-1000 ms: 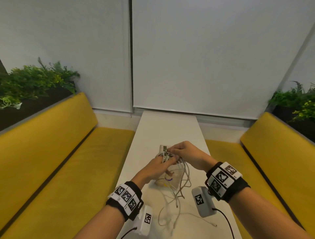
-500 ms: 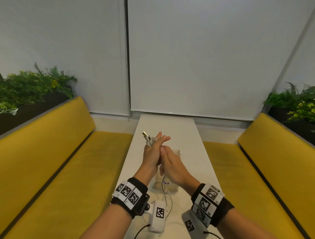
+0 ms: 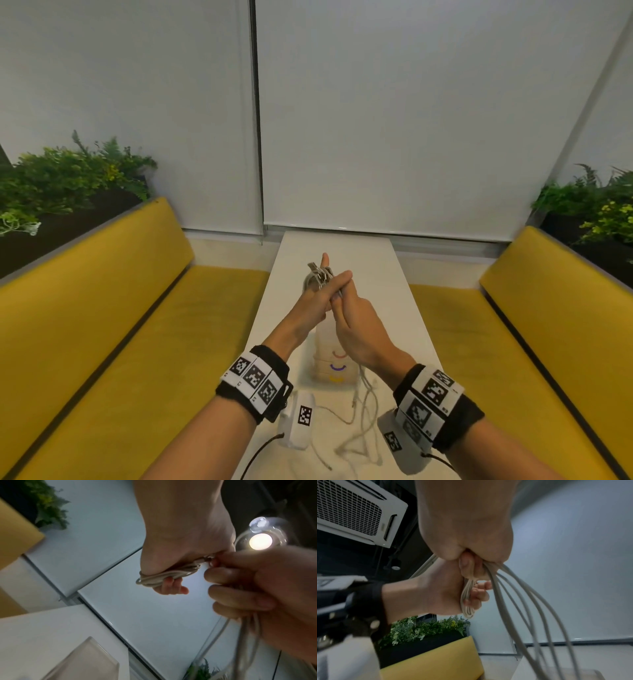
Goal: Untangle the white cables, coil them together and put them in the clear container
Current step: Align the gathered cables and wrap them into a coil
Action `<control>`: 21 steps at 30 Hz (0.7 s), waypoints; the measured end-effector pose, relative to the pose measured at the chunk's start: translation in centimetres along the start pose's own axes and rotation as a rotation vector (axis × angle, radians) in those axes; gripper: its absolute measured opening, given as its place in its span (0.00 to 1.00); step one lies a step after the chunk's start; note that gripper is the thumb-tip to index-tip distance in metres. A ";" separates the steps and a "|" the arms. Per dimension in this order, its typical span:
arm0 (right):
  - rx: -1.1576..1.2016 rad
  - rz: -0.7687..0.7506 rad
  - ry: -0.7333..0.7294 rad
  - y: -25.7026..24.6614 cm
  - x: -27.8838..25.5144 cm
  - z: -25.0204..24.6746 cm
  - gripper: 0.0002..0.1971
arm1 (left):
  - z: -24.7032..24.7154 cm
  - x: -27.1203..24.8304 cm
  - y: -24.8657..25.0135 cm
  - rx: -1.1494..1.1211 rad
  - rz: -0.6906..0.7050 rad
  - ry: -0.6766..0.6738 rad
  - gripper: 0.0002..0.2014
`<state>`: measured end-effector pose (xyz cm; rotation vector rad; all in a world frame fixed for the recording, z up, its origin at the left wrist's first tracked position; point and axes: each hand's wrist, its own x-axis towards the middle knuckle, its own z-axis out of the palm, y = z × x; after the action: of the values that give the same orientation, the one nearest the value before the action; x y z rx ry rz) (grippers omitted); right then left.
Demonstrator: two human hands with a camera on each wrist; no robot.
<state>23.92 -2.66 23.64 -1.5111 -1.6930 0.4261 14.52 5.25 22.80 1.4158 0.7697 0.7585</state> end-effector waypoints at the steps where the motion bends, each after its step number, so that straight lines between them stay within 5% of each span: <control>1: -0.015 0.005 -0.004 0.1 0.1 -0.1 0.10 | -0.1 0.0 -0.3 0.007 -0.011 -0.008 0.39; 5: 0.009 0.027 0.010 0.3 0.3 0.0 0.11 | -0.5 0.4 -0.8 -0.053 -0.015 -0.019 0.41; 12: 0.323 0.027 -0.059 0.2 0.0 1.4 0.17 | 0.4 0.6 0.5 -0.276 0.011 0.046 0.28; 21: 0.348 0.054 -0.200 1.4 -1.3 3.1 0.24 | -0.5 0.6 2.3 -0.610 0.155 0.027 0.39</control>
<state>22.48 -2.73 20.30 -1.2925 -1.6278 0.8777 14.47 6.05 25.05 0.9164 0.3957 1.0300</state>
